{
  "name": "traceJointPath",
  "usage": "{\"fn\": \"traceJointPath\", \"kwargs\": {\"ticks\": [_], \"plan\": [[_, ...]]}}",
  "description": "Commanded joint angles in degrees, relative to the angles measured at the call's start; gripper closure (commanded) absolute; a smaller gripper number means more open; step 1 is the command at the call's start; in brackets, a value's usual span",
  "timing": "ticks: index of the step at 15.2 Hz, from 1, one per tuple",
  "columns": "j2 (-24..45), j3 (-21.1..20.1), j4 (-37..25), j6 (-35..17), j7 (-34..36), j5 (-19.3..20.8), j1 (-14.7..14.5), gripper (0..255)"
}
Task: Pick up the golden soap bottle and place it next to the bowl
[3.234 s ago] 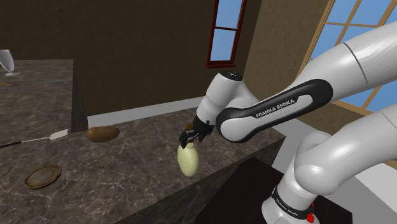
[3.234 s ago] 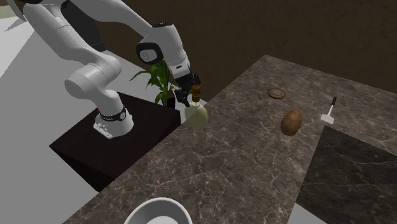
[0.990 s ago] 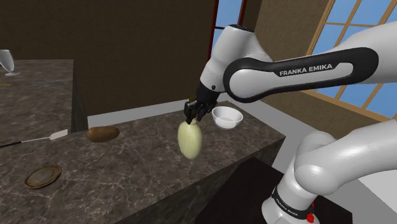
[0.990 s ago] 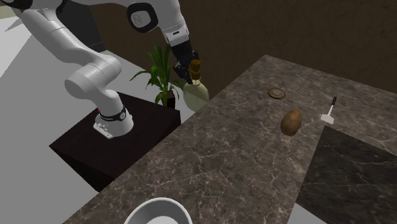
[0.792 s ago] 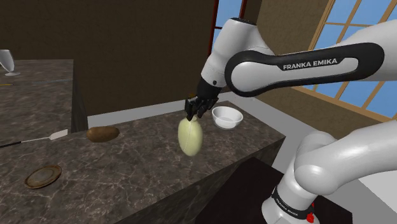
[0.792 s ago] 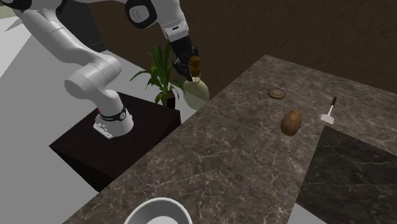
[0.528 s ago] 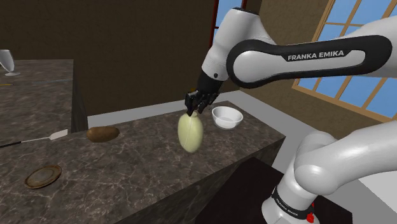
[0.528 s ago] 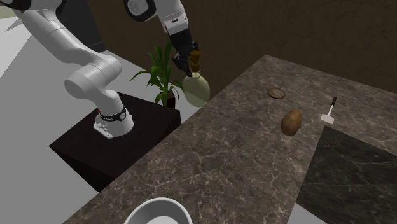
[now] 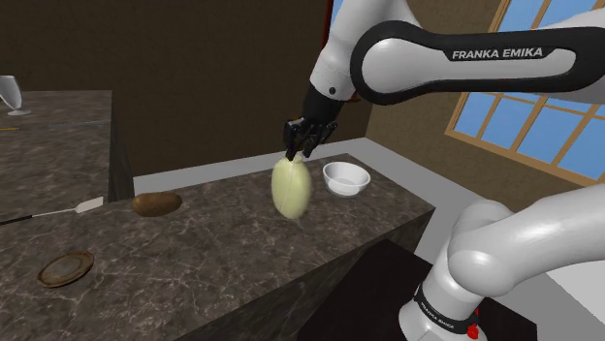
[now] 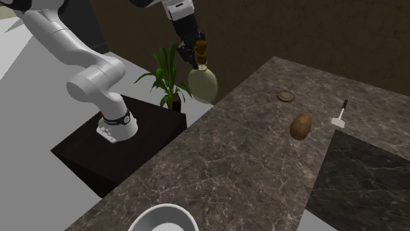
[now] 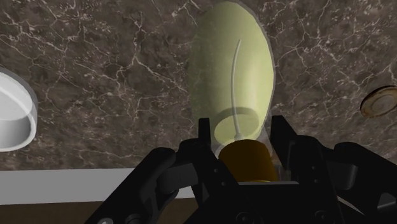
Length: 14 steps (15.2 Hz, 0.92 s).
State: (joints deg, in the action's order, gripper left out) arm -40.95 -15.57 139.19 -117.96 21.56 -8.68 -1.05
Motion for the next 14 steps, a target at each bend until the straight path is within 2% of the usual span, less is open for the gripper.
{"fn": "traceJointPath", "kwargs": {"ticks": [1,14], "plan": [[-0.1,0.1,-1.6,1.6,0.1,0.2,0.1,255],[1.9,1.1,-12.9,11.0,0.2,1.3,0.8,255]]}}
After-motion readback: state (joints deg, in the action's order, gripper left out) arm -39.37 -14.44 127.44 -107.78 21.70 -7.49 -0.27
